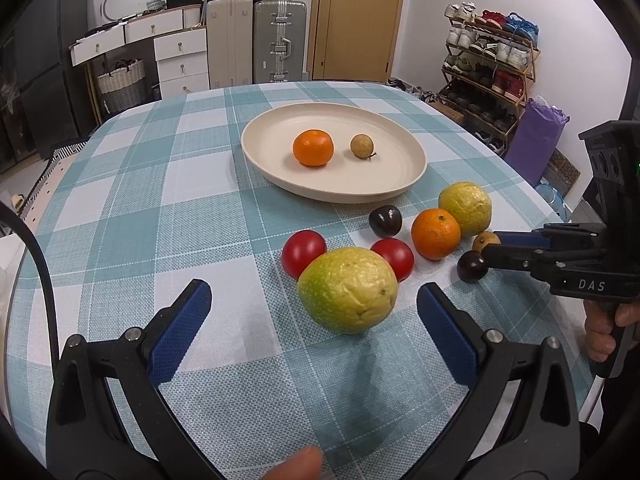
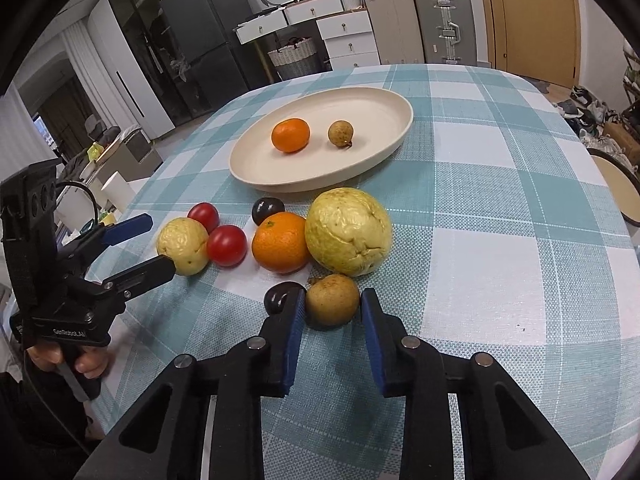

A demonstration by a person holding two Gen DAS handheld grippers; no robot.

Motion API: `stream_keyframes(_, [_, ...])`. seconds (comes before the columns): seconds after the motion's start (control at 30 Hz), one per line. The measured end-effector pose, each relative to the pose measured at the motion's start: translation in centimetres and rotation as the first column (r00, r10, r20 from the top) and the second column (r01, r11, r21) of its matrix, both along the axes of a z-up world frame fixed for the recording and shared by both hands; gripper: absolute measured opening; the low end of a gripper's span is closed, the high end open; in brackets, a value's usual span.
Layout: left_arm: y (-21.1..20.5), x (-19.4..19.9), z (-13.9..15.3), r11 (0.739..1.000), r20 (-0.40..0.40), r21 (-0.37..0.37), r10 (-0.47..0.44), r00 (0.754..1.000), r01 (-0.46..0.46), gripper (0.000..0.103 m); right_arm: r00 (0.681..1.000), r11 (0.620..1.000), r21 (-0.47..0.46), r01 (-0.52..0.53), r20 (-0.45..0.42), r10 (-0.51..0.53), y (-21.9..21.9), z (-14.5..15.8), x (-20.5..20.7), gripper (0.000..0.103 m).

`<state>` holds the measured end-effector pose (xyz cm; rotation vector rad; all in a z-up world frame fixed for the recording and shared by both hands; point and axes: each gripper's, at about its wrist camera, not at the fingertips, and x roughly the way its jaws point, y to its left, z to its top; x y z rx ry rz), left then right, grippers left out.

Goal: Organize fruits
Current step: 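Grasp another small brown fruit with the right tool while the left tool grasps the yellow-green fruit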

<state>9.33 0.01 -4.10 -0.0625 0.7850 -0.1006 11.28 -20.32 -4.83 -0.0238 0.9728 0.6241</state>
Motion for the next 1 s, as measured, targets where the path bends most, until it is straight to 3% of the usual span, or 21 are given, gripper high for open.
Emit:
stream_keyframes(0.4, [0.3,0.1,-0.2,0.998,-0.025,-0.063,0.007,1.0,-0.008,0.102,0.999,0.998,0.063,-0.013,0.05,0.01,-0.7,2.2,-0.8,0.029])
stream_keyframes(0.5, [0.2,0.0,-0.2,0.997,-0.026,-0.083,-0.01,1.0,0.008,0.094,0.998,0.997,0.079,-0.019,0.056,0.015,-0.5,2.4,-0.8,0.029])
stream_keyframes(0.77, [-1.1,0.4,-0.6,0.996,-0.048,-0.059,-0.067,0.997,0.064,0.057,0.997,0.995,0.09,-0.042,0.064,0.037,0.1,2.7,-1.3,0.029])
stream_keyframes(0.83, [-1.1,0.7,-0.8,0.997,-0.06,-0.053,-0.061,0.996,0.058,0.052,0.997,0.995,0.087,-0.049,0.065,0.043,0.3,2.6,-1.3,0.029])
stream_keyframes(1.0, [-0.8,0.8,-1.0,0.996,-0.062,-0.074,-0.063,0.996,0.058,0.052,0.997,0.995,0.09,-0.047,0.067,0.041,0.2,2.7,-1.3,0.029])
